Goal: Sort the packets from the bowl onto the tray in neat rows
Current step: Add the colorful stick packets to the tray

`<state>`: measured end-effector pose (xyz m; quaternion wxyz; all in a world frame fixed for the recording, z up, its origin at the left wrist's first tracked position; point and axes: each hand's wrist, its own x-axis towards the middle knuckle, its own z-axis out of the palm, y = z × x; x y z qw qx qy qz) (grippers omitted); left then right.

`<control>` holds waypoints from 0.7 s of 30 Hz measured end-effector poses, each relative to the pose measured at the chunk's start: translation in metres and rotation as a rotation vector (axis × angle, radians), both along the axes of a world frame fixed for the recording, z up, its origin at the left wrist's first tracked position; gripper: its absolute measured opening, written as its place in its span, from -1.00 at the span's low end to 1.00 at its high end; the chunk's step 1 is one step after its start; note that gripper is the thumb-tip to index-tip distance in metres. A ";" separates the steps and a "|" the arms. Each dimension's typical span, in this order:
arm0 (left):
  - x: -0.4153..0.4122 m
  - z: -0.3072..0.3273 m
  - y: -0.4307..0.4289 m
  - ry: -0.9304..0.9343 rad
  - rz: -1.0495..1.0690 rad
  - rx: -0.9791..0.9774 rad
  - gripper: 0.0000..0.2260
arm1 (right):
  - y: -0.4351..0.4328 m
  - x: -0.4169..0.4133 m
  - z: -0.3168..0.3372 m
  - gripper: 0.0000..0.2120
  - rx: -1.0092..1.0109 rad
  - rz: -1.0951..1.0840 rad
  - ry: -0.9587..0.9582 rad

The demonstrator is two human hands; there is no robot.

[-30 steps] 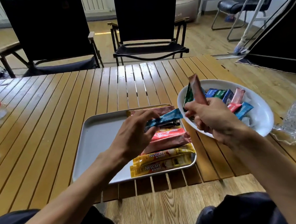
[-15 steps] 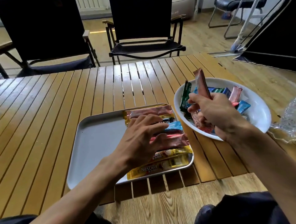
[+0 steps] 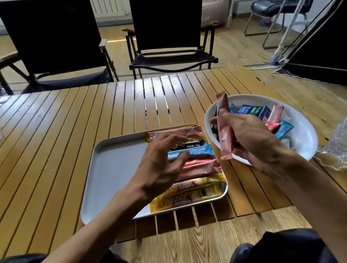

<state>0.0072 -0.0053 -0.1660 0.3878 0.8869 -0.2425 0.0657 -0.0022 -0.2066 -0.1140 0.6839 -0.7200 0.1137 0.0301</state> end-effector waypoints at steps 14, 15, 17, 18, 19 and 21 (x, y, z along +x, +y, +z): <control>-0.008 0.023 0.006 0.558 0.041 -0.494 -0.84 | 0.008 0.001 -0.006 -0.69 0.213 0.053 0.010; -0.008 0.024 0.007 0.555 0.057 -0.506 -0.82 | 0.006 0.001 -0.006 -0.73 0.199 0.040 0.005; -0.004 0.027 0.010 0.558 0.130 -0.551 -0.80 | 0.004 0.003 -0.008 -0.83 0.186 0.038 0.004; -0.001 0.028 0.011 0.567 0.169 -0.578 -0.81 | 0.005 0.003 -0.010 -0.86 0.179 0.040 0.004; 0.002 0.028 0.012 0.579 0.199 -0.604 -0.81 | 0.007 0.003 -0.010 -0.87 0.169 0.038 0.000; 0.008 0.030 0.010 0.571 0.241 -0.628 -0.81 | 0.010 0.004 -0.012 -0.83 0.052 0.010 -0.057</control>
